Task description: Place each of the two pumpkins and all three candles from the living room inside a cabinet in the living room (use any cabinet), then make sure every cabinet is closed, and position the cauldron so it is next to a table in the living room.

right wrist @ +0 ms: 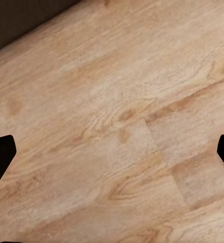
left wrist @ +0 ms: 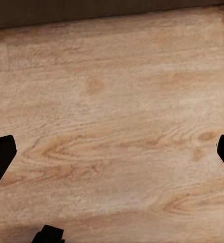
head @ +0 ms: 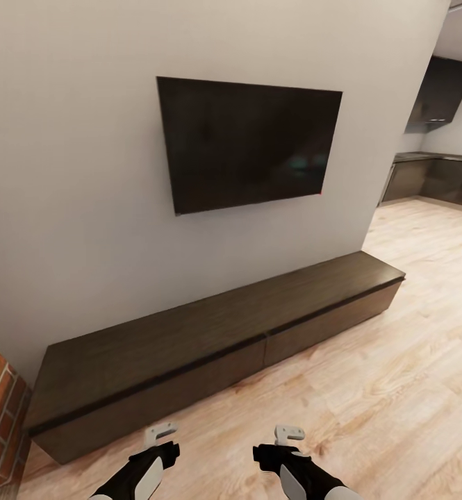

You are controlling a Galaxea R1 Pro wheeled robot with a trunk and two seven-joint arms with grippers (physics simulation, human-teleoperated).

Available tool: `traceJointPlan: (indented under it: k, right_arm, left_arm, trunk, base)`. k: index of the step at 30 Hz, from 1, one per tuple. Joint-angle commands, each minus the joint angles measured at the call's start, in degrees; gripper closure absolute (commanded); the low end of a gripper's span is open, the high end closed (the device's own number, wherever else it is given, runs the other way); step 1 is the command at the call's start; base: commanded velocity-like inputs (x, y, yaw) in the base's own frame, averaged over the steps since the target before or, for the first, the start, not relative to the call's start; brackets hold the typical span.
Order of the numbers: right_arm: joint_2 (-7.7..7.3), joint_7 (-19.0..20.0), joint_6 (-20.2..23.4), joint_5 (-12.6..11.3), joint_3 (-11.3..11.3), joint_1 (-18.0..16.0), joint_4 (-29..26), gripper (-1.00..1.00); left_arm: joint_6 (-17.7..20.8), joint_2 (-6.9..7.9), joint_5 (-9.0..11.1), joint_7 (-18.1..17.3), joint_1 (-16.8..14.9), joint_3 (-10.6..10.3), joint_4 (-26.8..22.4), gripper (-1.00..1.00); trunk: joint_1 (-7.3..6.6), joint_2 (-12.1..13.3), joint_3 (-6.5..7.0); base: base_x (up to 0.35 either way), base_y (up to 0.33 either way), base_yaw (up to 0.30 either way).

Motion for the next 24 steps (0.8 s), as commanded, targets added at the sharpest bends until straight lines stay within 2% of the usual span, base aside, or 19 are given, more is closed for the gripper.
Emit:
traceJointPlan:
  k: [1,24]
  right_arm:
    - [0.00,-0.26,0.33,-0.57,0.30,0.00,-0.13,-1.00]
    - [0.00,-0.30,0.38,-0.55,0.30,0.00,-0.11,-1.00]
  left_arm:
    - [0.32,-0.03,0.16,0.21,0.00,0.11,-0.14,-1.00]
    - [0.32,-0.03,0.16,0.21,0.00,0.04,-0.14,-1.00]
  trunk:
    - [0.02,-0.02,-0.05]
    - [0.02,-0.02,-0.05]
  base:
    - [0.196,-0.098,0.000]
    - [0.018,-0.010,0.000]
